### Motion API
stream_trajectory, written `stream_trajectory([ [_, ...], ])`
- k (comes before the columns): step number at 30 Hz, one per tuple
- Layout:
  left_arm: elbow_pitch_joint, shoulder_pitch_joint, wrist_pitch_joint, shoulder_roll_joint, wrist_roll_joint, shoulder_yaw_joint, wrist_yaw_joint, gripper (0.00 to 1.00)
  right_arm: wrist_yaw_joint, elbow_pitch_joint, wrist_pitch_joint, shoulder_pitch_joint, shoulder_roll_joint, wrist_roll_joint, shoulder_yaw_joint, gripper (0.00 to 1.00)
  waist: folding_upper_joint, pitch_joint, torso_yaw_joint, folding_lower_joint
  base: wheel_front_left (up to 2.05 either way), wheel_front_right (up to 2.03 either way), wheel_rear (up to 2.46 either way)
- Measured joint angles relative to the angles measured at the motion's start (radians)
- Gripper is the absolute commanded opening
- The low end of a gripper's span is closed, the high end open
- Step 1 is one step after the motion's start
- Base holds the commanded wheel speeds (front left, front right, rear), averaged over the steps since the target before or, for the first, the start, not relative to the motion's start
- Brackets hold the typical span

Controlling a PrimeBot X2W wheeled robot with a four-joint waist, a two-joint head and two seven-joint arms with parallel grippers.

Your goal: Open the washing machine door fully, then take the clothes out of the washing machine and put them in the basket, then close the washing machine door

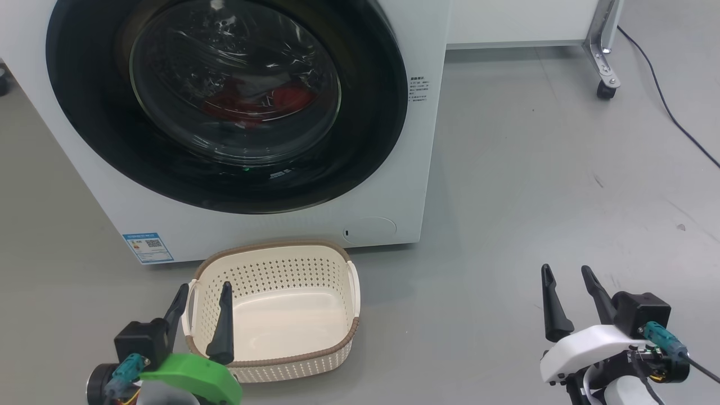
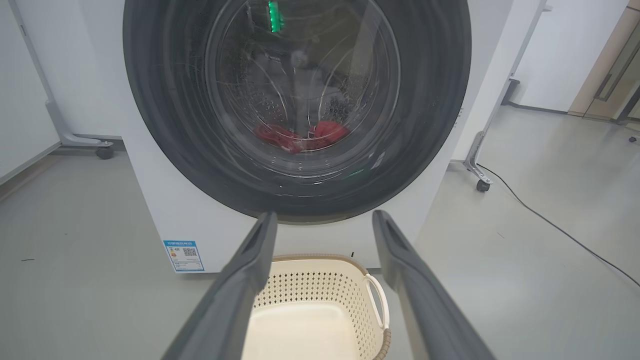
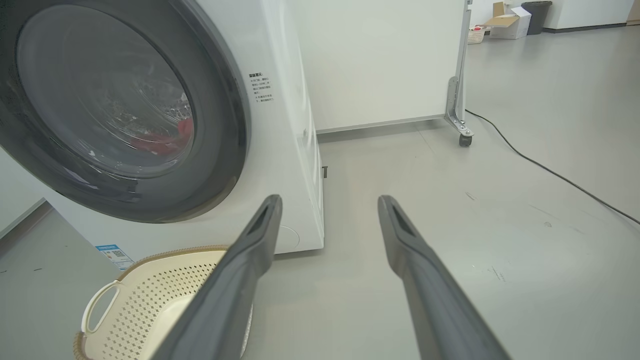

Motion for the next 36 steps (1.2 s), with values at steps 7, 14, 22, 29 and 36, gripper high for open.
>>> stream_trajectory([
  [7, 0.004, 0.001, -0.026, -0.004, 0.087, -0.016, 0.014, 1.0, -0.021, -0.007, -0.026, 0.001, 0.005, -0.09, 0.023, 1.0, 0.0, -0.002, 0.001, 0.0, 0.0, 0.0, 0.0],
  [14, 0.009, 0.001, -0.049, -0.007, 0.171, -0.033, 0.026, 1.0, -0.033, -0.009, -0.046, 0.002, 0.008, -0.174, 0.033, 1.0, 0.0, -0.003, 0.003, 0.0, 0.0, 0.0, 0.0],
  [22, 0.022, 0.002, -0.059, -0.014, 0.206, -0.031, 0.03, 1.0, -0.034, -0.009, -0.056, 0.005, 0.015, -0.211, 0.03, 1.0, 0.0, -0.005, 0.005, 0.0, 0.0, 0.0, 0.0],
  [29, 0.035, 0.003, -0.059, -0.029, 0.198, -0.007, 0.034, 1.0, -0.042, -0.008, -0.057, 0.009, 0.025, -0.211, 0.005, 1.0, 0.0, -0.007, 0.006, 0.0, 0.0, 0.0, 0.0],
  [36, 0.042, 0.006, -0.059, -0.033, 0.198, 0.005, 0.035, 1.0, -0.042, -0.007, -0.057, 0.015, 0.031, -0.211, -0.006, 1.0, 0.0, -0.008, 0.008, 0.0, 0.0, 0.0, 0.0],
])
